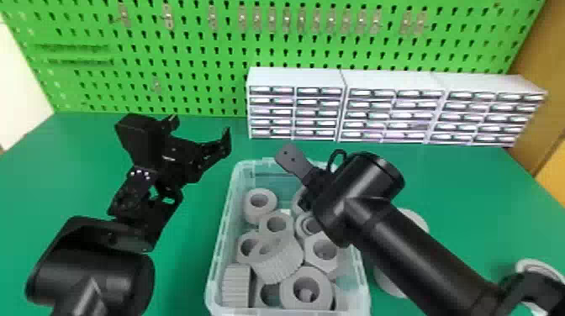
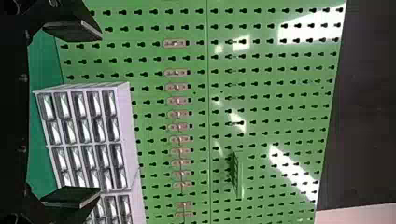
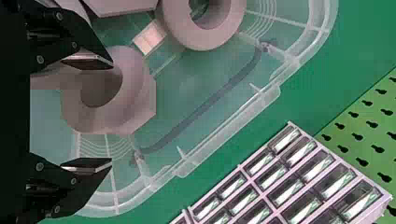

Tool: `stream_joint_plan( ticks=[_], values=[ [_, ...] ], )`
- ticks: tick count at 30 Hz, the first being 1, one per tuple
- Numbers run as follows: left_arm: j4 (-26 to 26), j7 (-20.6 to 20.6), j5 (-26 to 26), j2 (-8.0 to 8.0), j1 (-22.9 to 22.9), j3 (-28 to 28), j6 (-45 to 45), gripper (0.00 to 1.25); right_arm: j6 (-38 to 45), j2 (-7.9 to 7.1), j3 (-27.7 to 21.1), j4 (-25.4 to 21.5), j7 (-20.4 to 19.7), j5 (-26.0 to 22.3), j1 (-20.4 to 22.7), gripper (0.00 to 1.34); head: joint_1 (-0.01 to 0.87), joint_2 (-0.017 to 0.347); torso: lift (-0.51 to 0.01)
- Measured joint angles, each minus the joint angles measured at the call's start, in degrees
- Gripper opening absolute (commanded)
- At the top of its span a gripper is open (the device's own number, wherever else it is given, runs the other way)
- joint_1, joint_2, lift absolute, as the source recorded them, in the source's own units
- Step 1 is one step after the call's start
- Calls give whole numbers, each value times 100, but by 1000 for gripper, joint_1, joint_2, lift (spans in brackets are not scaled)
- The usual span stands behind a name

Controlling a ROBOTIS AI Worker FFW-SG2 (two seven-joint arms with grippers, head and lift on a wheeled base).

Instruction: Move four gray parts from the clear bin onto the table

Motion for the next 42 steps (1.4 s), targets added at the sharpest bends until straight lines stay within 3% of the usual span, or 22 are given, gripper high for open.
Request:
stream_joint_plan(
  ticks=[25,42],
  values=[
    [10,-10,21,6,-56,-24,-2,1131,-431,-2,-35,876,1,-19,-197,821,678,34,-50],
    [2,-70,30,9,-132,-14,-10,1131,-497,-17,33,806,9,141,-227,815,678,34,-50]
  ],
)
